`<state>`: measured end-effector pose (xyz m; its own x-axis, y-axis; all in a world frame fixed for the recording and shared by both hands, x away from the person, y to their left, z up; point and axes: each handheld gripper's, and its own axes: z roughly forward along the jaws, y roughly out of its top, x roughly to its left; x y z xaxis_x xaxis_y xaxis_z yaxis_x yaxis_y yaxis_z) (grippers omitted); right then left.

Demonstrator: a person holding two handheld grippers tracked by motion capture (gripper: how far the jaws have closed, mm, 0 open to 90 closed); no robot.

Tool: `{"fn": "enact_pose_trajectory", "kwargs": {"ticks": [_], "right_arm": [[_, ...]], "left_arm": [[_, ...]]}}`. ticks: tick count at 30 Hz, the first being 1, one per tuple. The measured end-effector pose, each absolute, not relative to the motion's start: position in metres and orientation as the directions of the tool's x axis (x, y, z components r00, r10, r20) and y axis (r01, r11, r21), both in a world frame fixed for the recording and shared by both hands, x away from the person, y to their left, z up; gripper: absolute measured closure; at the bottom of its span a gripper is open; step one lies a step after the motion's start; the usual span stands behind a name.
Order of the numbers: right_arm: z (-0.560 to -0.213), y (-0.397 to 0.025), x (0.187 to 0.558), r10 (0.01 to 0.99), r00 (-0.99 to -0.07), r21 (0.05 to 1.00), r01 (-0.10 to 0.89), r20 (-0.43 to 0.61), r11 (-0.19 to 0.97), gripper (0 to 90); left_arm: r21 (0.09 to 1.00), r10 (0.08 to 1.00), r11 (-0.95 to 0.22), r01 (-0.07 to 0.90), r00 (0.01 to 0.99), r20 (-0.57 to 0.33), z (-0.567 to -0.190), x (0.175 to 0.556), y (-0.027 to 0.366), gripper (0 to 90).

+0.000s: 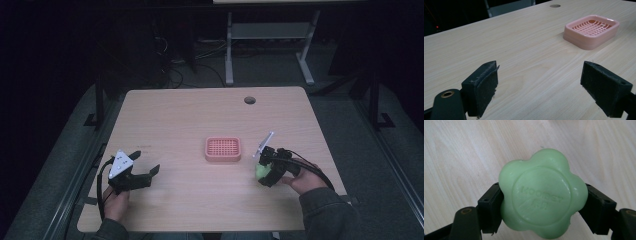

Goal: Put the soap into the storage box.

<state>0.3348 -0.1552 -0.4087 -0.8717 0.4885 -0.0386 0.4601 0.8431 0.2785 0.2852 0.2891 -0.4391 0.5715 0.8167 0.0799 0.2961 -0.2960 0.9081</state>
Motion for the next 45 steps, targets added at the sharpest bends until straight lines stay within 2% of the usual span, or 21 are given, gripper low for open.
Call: {"fn": "enact_pose_trajectory", "kwargs": {"ticks": [27, 45], "right_arm": [[-0.386, -0.132, 0.372, 0.460, -0.888, 0.315, 0.435, -0.008, 0.844, 26.5], [-0.381, -0.120, 0.381, 0.448, -0.894, 0.326, 0.422, -0.005, 0.846, 26.5]], "left_arm": [[0.910, 0.819, -0.282, 0.303, 0.570, 0.064, -0.440, 0.287, 0.287, 14.1], [0.913, 0.818, -0.275, 0.300, 0.572, 0.059, -0.440, 0.286, 0.287, 14.1]]}}
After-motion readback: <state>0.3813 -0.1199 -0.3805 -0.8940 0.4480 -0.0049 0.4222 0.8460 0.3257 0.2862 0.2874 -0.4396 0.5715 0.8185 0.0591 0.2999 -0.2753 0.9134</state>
